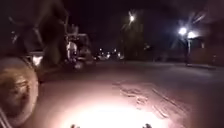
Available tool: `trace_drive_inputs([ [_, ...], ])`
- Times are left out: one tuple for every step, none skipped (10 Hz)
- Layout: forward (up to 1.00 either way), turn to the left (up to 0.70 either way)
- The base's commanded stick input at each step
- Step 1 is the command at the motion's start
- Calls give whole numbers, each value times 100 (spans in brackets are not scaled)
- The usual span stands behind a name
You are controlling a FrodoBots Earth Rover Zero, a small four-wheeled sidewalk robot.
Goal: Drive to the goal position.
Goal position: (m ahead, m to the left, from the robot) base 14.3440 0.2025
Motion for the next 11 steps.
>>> trace_drive_inputs([
  [85, 0],
  [85, 0],
  [85, 0],
  [85, 0],
  [85, 0],
  [85, 0],
  [85, 0],
  [85, 0],
  [85, 0],
  [85, 0],
  [85, 0],
])
